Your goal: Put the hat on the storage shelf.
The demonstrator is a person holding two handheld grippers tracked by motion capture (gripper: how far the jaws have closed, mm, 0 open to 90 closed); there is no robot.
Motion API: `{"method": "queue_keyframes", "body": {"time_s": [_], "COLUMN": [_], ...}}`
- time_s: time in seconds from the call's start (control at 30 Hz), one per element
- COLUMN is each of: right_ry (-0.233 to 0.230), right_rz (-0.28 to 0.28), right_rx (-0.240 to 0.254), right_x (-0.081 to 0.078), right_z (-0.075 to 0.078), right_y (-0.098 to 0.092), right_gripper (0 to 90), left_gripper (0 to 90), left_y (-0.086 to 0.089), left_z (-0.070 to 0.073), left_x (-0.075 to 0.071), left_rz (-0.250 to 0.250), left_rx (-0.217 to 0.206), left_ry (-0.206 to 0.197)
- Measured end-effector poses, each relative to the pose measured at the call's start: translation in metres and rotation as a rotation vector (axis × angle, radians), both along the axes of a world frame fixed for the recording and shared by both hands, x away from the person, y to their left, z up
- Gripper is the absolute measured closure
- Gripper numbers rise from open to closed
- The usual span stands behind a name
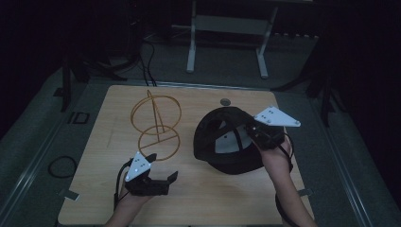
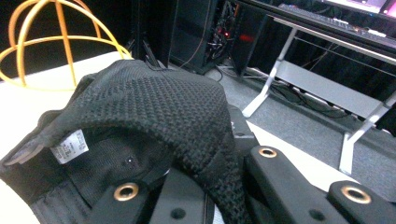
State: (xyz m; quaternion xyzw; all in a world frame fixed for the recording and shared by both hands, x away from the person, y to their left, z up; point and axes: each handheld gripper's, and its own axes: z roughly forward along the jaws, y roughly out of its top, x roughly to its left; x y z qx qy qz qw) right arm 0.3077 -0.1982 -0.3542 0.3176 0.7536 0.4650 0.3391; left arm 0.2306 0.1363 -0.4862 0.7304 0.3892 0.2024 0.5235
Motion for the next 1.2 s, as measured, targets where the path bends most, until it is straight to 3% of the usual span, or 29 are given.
{"method": "queue_keyframes", "body": {"time_s": [0.13, 0.5, 0.77, 0.97, 1.1, 1.2], "right_ry": [-0.008, -0.013, -0.024, -0.029, -0.033, -0.028], "right_rz": [0.011, 0.039, 0.075, 0.106, 0.116, 0.117], "right_rx": [-0.004, 0.004, -0.005, -0.005, -0.006, -0.011], "right_x": [-0.004, -0.010, -0.017, -0.023, -0.026, -0.027], "right_z": [0.000, -0.001, 0.001, 0.003, 0.003, 0.001], "right_y": [0.002, 0.006, 0.011, 0.009, 0.009, 0.010], "right_gripper": [88.5, 88.5, 88.4, 88.4, 88.4, 88.4], "left_gripper": [4.0, 4.8, 7.4, 19.3, 38.5, 56.3], "left_y": [-0.013, -0.050, -0.065, -0.065, -0.068, -0.067], "left_z": [0.006, 0.021, 0.022, 0.020, 0.022, 0.025], "left_x": [0.008, 0.025, 0.043, 0.050, 0.052, 0.053], "left_rz": [-0.037, -0.098, -0.084, -0.104, -0.121, -0.083], "left_rx": [0.029, 0.005, -0.023, -0.049, -0.086, -0.106], "left_ry": [-0.013, -0.016, -0.002, 0.004, 0.007, -0.004]}}
